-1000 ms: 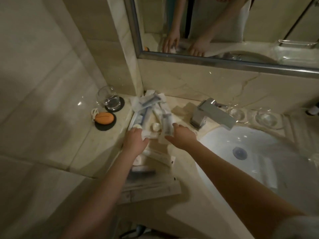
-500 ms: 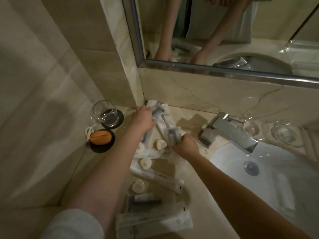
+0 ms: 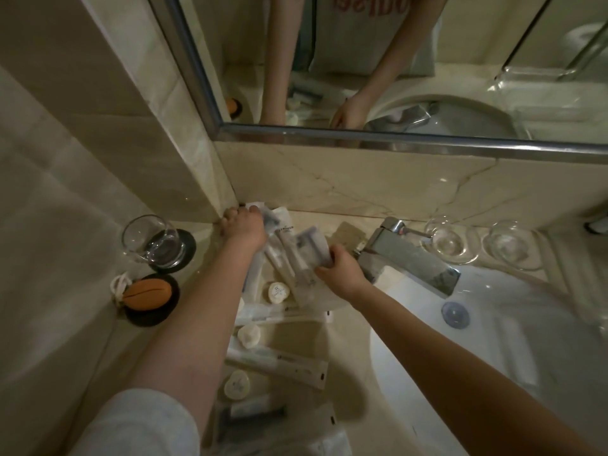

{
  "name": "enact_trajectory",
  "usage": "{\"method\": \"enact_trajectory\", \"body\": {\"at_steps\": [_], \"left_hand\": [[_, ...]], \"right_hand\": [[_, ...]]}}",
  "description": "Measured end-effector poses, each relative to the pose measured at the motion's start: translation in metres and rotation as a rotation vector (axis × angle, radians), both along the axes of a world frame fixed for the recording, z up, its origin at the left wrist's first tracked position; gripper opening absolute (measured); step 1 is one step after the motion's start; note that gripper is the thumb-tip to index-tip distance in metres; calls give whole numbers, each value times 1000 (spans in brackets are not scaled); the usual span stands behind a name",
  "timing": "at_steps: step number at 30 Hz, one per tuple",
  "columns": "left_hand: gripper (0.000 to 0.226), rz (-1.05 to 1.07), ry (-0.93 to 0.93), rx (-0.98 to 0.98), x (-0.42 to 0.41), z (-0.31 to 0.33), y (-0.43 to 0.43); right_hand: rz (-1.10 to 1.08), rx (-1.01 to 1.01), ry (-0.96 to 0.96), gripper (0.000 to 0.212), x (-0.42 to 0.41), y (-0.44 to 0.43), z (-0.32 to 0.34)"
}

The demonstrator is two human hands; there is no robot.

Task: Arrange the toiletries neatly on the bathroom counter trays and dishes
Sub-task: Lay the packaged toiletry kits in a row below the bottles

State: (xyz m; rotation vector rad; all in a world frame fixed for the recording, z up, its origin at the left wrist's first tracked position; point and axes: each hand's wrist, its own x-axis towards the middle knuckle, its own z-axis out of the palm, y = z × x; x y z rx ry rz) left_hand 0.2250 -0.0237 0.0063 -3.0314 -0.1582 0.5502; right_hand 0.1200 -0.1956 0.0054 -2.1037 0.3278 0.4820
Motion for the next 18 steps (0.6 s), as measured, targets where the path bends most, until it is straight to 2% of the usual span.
{"method": "enact_trajectory", "body": {"at_steps": [4,8,12,18], "left_hand": [[35,16,-83,-43,-7,0,-1],[37,2,-141,-119,-22,12,-5],[36,35,-229,-392,-51,37,-14],[37,227,-292,-732,-117,66,-31]], "right_hand": [[-7,18,-33,35,-1,-1,4],[-29,82,-80,39,-5,-5,13],[-63,126,-122,35,-16,-11,26],[-103,155,-177,31,-54,-32,48]]}}
